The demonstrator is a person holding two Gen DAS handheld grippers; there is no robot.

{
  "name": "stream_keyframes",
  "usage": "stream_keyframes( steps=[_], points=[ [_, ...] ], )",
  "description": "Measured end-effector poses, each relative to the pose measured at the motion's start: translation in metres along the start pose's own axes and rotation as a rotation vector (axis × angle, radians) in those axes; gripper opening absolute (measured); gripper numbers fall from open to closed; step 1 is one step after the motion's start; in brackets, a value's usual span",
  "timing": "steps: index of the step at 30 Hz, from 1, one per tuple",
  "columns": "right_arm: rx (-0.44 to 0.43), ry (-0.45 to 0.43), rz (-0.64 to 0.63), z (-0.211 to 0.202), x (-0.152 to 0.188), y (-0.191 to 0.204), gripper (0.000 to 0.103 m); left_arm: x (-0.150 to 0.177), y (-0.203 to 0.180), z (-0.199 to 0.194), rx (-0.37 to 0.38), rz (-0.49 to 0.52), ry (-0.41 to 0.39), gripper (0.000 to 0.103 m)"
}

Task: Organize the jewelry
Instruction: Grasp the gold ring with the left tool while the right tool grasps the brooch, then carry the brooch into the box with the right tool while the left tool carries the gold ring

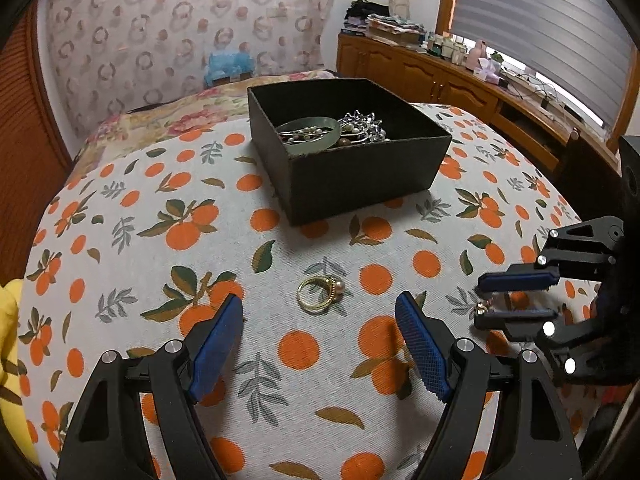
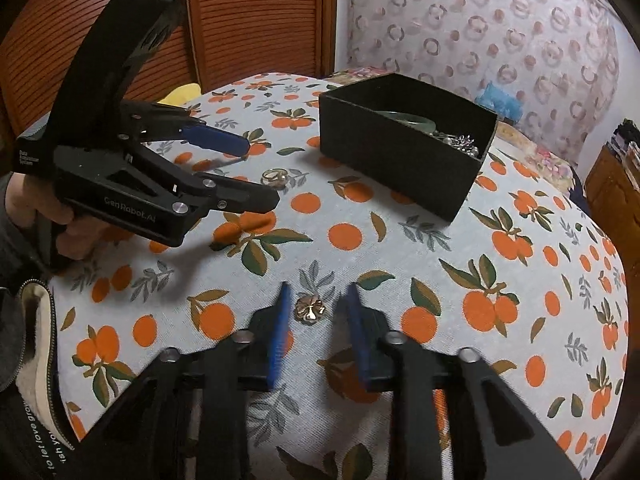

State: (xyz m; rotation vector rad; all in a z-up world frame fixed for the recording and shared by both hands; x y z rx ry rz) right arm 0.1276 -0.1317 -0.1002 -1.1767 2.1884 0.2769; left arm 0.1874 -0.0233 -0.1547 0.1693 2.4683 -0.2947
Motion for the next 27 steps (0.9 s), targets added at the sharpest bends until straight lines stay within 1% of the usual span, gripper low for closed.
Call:
stream_keyframes(
  steps=[1,5,9,17,19,20,21,22,23,27],
  points=[
    [-0.001,-0.001,-0.003,0.0,0.0,0.0,0.017,-0.001,-0.001,0.0,0.0,0.001,0.002,0.073],
    [0.006,-0.003,-0.011,-0.002,0.002,-0.003,0.017,-0.002,-0.005,0.001,0.004,0.008,0.005,0.065],
    [0.022,-0.025,0.022,-0.006,0.0,-0.016,0.017,-0.006,-0.008,0.004,0.0,0.016,0.005,0.056],
    [0.036,-0.051,0.047,-0.011,-0.005,-0.031,0.017,-0.01,-0.008,0.009,-0.016,0.021,0.002,0.051],
    [0.037,-0.054,0.052,-0.011,-0.004,-0.034,0.017,-0.01,-0.007,0.008,-0.02,0.02,-0.002,0.047],
    [0.037,-0.055,0.057,-0.011,-0.005,-0.035,0.017,-0.01,-0.006,0.008,-0.02,0.017,-0.005,0.042],
    [0.037,-0.055,0.059,-0.011,-0.005,-0.036,0.017,-0.01,-0.005,0.008,-0.021,0.014,-0.008,0.032],
    [0.037,-0.055,0.06,-0.011,-0.005,-0.036,0.017,-0.01,-0.004,0.008,-0.028,0.012,-0.01,0.029],
    [0.036,-0.057,0.063,-0.011,-0.006,-0.037,0.017,-0.01,-0.003,0.007,-0.029,0.009,-0.01,0.024],
    [0.041,-0.058,0.069,-0.01,-0.007,-0.041,0.017,-0.009,-0.002,0.005,-0.016,-0.009,-0.013,0.024]
  ],
)
Point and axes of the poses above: each gripper's, at about its wrist camera, not at the fingertips, and z roughly the way its jaws point, y to its left, x to its underside, the point moved 8 cm from there along z, roughly the way its jaws point, and after that the axes turned 11 degrees about -z, right-handed, at the moved point
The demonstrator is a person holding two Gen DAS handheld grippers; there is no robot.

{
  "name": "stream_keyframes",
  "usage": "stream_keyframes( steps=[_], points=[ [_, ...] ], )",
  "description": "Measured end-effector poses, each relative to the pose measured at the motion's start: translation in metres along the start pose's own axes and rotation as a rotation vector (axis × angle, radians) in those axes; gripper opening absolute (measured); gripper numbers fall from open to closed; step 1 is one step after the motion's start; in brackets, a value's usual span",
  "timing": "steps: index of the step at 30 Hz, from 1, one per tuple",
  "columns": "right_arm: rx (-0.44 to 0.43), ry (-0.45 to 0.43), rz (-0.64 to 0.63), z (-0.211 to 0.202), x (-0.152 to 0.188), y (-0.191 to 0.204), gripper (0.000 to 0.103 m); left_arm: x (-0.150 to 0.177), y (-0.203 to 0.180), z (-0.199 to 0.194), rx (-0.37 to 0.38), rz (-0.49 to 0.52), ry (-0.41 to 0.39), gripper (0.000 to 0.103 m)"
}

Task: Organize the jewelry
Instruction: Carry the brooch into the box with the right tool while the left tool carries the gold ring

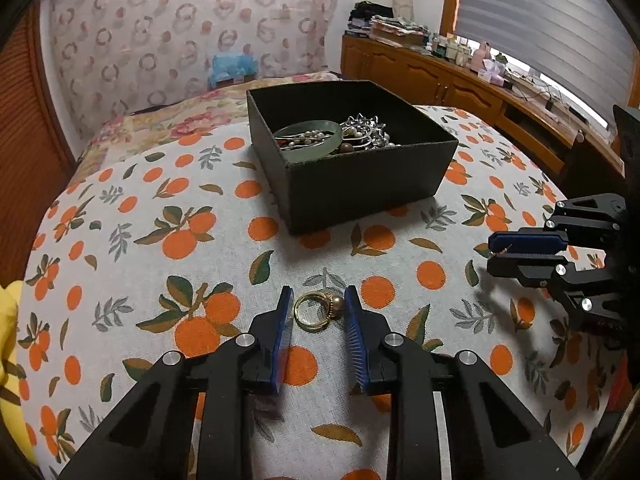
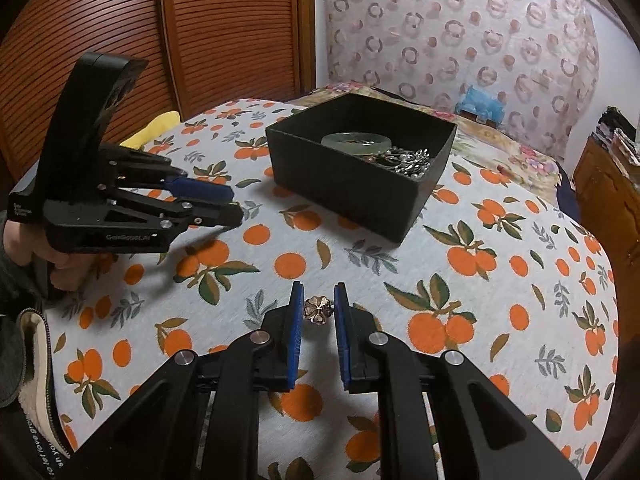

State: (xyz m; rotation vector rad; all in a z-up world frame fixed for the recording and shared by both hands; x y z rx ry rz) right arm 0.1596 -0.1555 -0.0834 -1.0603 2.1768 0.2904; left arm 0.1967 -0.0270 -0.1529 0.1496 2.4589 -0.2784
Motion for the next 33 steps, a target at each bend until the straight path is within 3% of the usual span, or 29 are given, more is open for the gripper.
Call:
stream_keyframes(
  steps=[19,33],
  points=[
    [0.075,-0.125,-0.006,-0.001,-0.08,-0.046,0.017,-0.033,-0.001,-0.03,0.012,-0.02,-0.104,0.024],
    [0.054,-0.145,0.077,0.023,-0.103,-0.071,0.017,-0.059,-0.006,-0.031,0.001,-0.012,-0.149,0.024]
  ],
)
Point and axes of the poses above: each gripper's, at about its wrist camera, not at the fingertips, and z roughly the way its jaws point, y to its left, x to its underside, the point moved 8 cm from there along z, roughly the way its jaws point, and after that the axes turned 11 degrees about -z, right-handed, at the moved point
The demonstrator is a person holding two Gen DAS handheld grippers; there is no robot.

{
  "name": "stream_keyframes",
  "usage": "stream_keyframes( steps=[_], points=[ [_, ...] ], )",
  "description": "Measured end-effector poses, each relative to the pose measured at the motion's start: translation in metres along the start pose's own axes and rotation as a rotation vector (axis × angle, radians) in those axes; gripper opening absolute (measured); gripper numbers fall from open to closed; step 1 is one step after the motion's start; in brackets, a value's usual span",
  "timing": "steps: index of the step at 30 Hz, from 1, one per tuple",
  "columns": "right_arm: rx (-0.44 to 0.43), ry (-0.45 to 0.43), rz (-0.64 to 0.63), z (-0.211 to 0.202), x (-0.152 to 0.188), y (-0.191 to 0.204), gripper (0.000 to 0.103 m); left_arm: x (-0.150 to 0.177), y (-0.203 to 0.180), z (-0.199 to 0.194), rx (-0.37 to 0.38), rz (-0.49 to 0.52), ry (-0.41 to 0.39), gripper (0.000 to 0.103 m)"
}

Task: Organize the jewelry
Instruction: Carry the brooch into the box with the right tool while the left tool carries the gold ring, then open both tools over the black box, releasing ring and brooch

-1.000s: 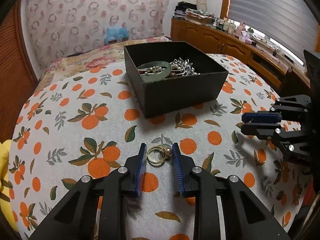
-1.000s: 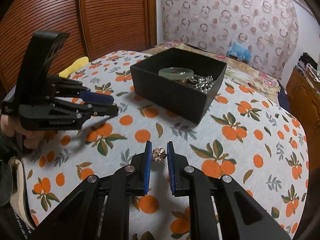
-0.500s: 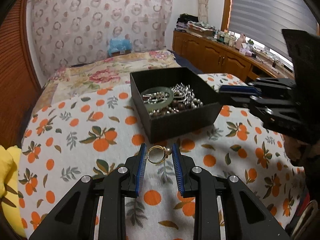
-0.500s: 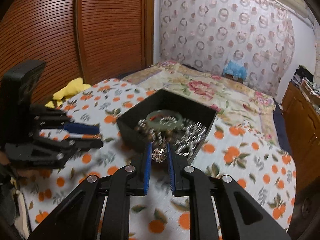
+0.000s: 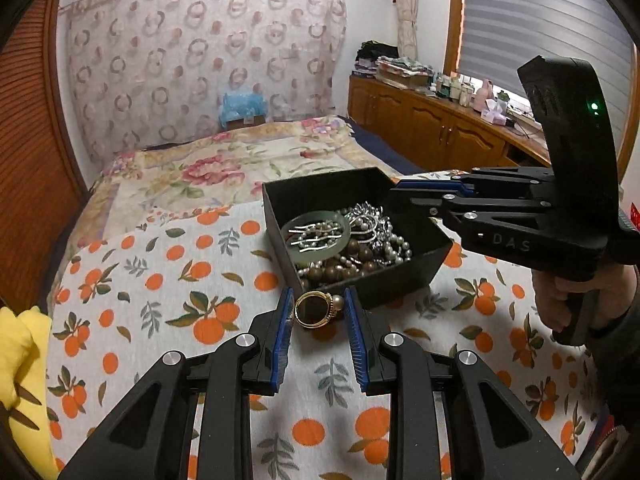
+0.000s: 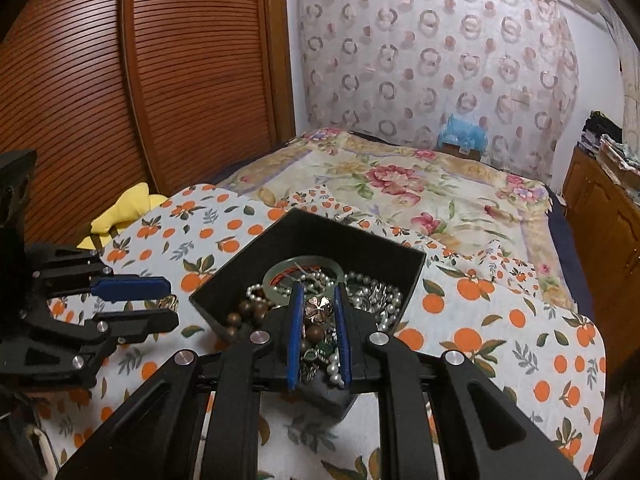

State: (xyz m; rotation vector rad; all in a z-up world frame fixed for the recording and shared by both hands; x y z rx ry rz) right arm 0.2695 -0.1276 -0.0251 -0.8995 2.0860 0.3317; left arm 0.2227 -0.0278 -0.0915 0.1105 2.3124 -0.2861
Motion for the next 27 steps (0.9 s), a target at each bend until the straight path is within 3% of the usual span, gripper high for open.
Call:
stream_keyframes(
  steps=[4,5,7,27],
  points=[
    [0.001,-0.005,0.021,0.002,-0.002,-0.003,0.02,-0.005,0.0,0.002,-0.001,0.003,-0.005,0.024],
    [0.011,-0.005,0.029,0.002,-0.002,-0.005,0.033,-0.007,-0.001,0.002,-0.003,0.004,-0.007,0.024],
    [0.012,-0.01,0.042,0.0,0.0,-0.009,0.041,-0.01,-0.002,0.004,-0.003,0.008,-0.009,0.024],
    [0.068,-0.025,0.096,-0.023,0.018,-0.04,0.041,-0.064,-0.021,0.055,-0.015,0.055,-0.01,0.024]
  ],
)
Point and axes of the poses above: each gripper's, at about its wrist camera, not at the fingertips, and z roughly the way its jaws point, y to its left, x to its underside, the point moved 8 cm from there along z, roughly the way its jaws point, and after that the axes turned 11 degrees about -z, right-handed, at the moved point
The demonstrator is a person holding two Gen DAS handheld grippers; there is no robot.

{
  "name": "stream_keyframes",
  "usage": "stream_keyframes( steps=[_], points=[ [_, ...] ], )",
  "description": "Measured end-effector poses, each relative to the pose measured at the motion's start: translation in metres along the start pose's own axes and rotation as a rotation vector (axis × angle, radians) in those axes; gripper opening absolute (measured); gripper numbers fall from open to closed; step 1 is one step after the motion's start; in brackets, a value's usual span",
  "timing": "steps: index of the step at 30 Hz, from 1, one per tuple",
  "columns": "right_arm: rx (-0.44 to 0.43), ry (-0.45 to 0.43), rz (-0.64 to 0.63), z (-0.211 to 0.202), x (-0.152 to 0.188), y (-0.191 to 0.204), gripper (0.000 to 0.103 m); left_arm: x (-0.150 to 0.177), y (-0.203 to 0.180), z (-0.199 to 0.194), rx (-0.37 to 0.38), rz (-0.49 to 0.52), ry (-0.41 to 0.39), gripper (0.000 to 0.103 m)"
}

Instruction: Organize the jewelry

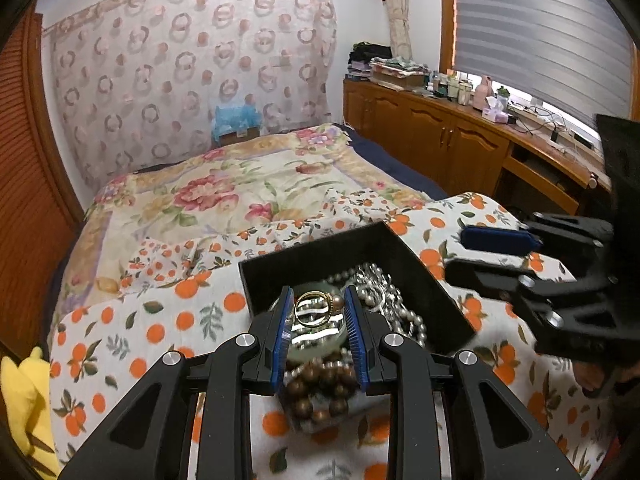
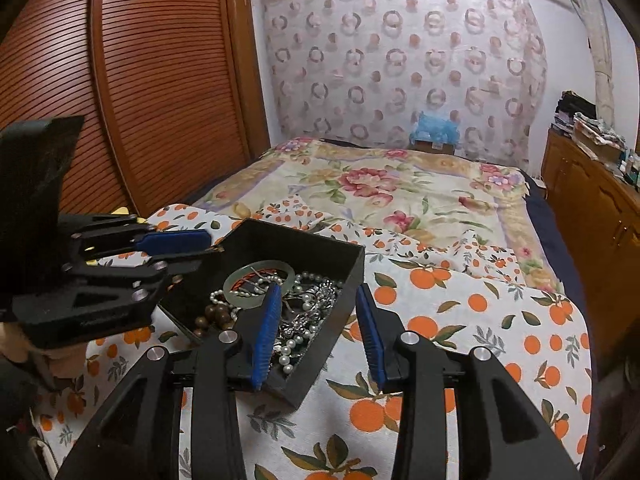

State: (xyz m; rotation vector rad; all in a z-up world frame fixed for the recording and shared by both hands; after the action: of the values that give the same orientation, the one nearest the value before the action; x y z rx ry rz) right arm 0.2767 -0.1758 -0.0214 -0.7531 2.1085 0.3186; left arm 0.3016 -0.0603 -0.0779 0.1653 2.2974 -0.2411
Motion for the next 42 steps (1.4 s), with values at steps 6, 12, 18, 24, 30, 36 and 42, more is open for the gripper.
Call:
stream_keyframes(
  steps=[6,12,18,24,30,36,42],
  points=[
    [0.004,0.0,0.009,-0.002,0.003,-0.006,0.041,-0.008,0.004,0.017,-0.009,-0.018,0.014,0.024],
    [0.012,0.007,0.012,0.0,0.005,-0.005,0.041,-0.005,0.008,0.021,-0.021,-0.037,0.025,0.028],
    [0.021,0.01,0.011,-0.003,0.008,-0.002,0.041,0.004,0.012,0.006,-0.021,-0.07,0.014,0.048],
    [0.031,0.009,0.017,-0.014,0.015,0.006,0.041,0.025,0.017,-0.02,-0.034,-0.097,-0.002,0.071],
    [0.055,0.009,0.046,-0.026,0.024,0.012,0.045,0.038,0.026,-0.043,-0.072,-0.124,-0.02,0.089],
    [0.092,0.001,0.081,-0.039,0.036,0.016,0.082,0.049,0.034,-0.067,-0.111,-0.159,-0.05,0.095],
    [0.11,-0.019,0.091,-0.056,0.044,0.024,0.1,0.065,0.033,-0.089,-0.132,-0.169,-0.057,0.095]
  ],
)
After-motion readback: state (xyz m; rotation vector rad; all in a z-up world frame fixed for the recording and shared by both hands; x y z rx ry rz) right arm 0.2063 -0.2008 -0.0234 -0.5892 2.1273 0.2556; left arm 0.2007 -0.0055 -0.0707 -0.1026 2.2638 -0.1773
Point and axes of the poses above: each gripper's, at about its wrist camera, not at the fingertips, and z roughly the way its jaws point, y to its left, x to its underside, the point moved 8 cm from there along z, roughly the way its jaws point, and after that the axes turned 11 degrees about -z, right-handed, at the moved point
